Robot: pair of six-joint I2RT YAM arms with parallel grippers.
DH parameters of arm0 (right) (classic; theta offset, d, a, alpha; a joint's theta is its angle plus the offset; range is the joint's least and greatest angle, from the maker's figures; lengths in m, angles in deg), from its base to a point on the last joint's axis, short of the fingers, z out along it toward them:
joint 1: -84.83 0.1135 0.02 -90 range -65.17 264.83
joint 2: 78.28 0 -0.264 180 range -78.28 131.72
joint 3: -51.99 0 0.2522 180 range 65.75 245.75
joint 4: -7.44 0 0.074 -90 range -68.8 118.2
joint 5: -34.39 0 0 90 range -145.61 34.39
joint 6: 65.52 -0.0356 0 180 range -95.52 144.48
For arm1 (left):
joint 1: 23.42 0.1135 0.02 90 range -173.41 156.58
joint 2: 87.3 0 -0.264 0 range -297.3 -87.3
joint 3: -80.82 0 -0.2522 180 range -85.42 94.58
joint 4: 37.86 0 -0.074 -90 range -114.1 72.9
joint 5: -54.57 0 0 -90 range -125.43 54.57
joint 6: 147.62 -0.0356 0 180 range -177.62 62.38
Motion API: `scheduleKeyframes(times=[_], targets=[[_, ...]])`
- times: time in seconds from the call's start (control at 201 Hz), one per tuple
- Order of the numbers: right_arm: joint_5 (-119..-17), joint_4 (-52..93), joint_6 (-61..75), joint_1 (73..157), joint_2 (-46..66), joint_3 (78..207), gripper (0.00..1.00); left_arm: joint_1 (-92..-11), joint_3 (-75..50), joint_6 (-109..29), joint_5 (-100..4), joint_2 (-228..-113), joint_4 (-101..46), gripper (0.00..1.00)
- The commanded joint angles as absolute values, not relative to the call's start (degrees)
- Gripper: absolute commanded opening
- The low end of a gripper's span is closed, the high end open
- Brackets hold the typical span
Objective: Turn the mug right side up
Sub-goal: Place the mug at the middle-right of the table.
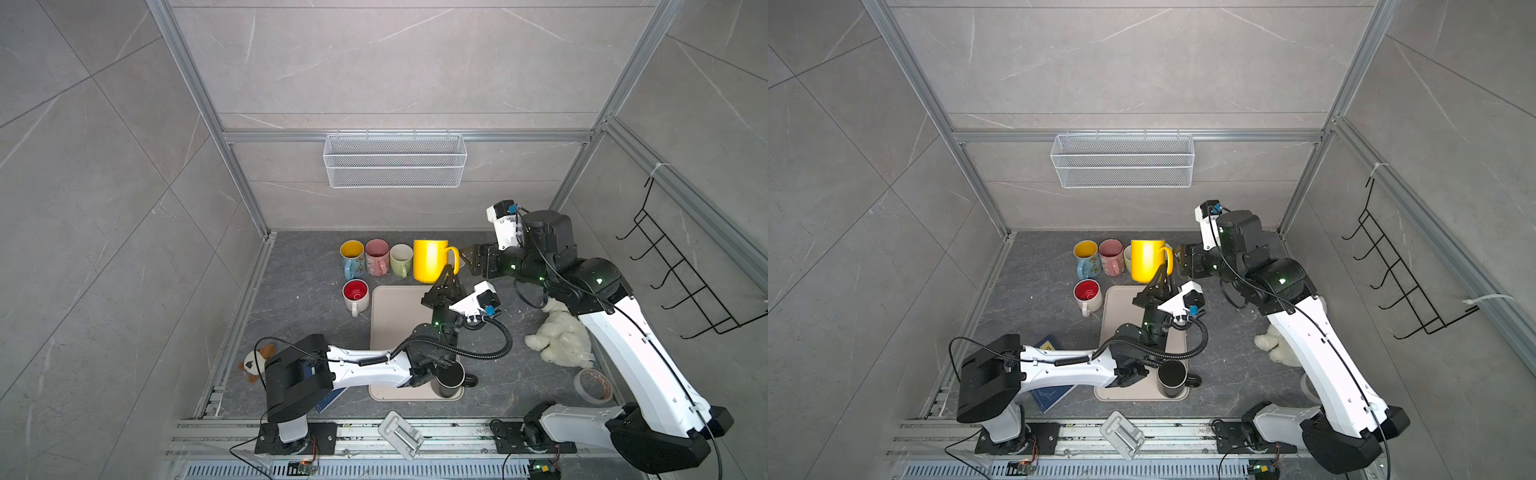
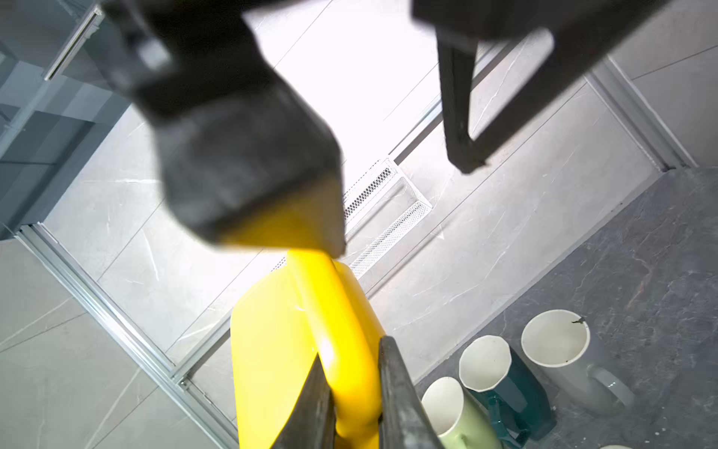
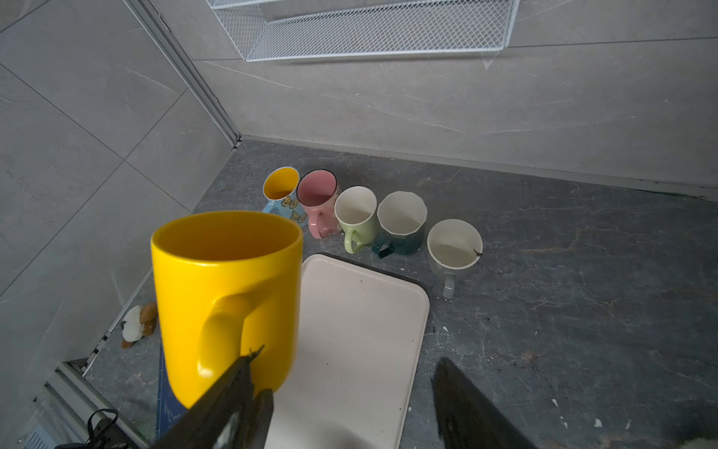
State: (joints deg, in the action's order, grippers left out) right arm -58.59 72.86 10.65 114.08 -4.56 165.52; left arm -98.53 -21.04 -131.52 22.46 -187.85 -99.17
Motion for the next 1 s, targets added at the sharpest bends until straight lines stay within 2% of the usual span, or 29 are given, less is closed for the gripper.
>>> scheduleKeyframes(times=[0.0,0.224,0.533,0.866,0.995], targets=[[-65.2,75.4,12.0,114.0,-4.0,169.2,0.76,-98.9,-20.1,-136.2,18.3,-186.2,-105.1,0.0],[-74.8,80.1,12.3,113.4,-0.4,173.8,0.76,-98.8,-20.4,-138.8,18.2,-186.9,-105.1,0.0],[-73.5,87.5,13.6,113.3,3.5,177.3,0.66,-98.7,-21.3,-138.5,17.9,-185.8,-105.1,0.0],[-73.5,85.9,12.6,112.8,4.9,175.4,0.5,-98.8,-21.4,-138.6,18.3,-185.4,-105.1,0.0],[-74.1,84.7,11.8,112.2,5.3,174.2,0.49,-98.8,-21.5,-138.3,18.1,-185.2,-105.1,0.0]])
